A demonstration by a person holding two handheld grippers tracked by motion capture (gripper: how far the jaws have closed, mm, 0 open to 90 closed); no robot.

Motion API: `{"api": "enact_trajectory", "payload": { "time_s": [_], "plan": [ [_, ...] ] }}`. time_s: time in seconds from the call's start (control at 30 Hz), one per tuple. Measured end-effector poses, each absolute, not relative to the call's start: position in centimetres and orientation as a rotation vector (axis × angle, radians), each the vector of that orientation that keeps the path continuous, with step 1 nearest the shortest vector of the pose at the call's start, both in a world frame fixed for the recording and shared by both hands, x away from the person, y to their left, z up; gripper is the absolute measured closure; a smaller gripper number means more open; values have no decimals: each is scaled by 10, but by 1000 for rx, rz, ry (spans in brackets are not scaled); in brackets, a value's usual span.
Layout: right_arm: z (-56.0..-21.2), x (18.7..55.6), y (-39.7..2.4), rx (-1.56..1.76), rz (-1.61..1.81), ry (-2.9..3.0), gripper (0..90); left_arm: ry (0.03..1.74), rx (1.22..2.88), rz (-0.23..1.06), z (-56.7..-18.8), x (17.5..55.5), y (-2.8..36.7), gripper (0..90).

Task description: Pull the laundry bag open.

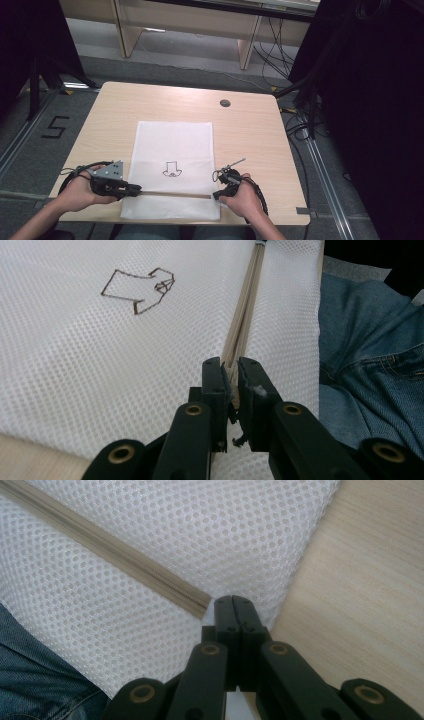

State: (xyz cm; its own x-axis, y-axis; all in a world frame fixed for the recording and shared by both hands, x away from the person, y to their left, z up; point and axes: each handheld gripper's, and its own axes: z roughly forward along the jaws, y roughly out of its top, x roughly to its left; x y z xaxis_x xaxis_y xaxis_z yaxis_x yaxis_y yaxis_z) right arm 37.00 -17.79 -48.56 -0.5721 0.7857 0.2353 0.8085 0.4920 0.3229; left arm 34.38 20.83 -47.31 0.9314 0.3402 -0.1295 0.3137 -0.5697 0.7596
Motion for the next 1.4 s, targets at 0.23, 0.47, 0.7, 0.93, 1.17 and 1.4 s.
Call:
{"api": "enact_trajectory", "payload": {
  "time_s": [0.23,0.47,0.7,0.93,1.17,1.4],
  "plan": [
    [-485,369,-178,-1418,-663,-2652,900,464,2204,32,-473,342,208,822],
    [-485,369,-178,-1413,-668,-2652,900,474,2199,20,-474,342,212,823],
    [-485,369,-178,-1416,-664,-2652,900,485,2210,38,-474,342,218,823],
    [-485,369,-178,-1416,-663,-2652,900,517,2208,33,-478,339,225,822],
    [-486,370,-178,-1417,-638,-2654,900,541,2226,64,-481,338,235,823],
    [-484,369,-177,-1413,-662,-2656,900,554,2211,61,-482,335,240,822]
  ]
}}
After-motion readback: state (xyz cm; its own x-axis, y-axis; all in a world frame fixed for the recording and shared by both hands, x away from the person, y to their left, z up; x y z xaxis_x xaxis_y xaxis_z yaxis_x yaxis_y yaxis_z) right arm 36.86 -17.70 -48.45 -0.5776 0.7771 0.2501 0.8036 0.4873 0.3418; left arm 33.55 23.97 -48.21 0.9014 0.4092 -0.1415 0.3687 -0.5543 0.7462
